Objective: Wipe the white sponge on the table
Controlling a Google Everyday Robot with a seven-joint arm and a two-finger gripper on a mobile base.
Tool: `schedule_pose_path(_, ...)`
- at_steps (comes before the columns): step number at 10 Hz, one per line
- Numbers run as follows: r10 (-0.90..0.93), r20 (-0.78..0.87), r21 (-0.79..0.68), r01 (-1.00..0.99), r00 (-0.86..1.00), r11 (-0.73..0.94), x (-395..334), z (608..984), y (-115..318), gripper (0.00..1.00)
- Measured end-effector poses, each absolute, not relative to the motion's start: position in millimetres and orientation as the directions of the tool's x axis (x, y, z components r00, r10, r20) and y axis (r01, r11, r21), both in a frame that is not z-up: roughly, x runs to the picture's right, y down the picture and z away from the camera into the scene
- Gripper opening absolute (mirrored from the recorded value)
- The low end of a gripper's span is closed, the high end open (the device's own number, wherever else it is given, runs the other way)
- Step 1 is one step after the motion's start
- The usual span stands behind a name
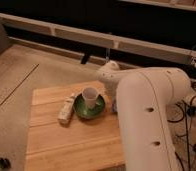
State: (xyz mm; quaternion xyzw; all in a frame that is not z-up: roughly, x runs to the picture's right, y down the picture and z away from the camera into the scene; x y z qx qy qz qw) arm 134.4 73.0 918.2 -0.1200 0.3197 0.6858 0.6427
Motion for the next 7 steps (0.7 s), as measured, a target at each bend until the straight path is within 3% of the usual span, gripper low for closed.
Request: schedule_pose_path(7,0.831,-0.555,0.261,-0.958,-0.047,0.120,137,933,51,0.08)
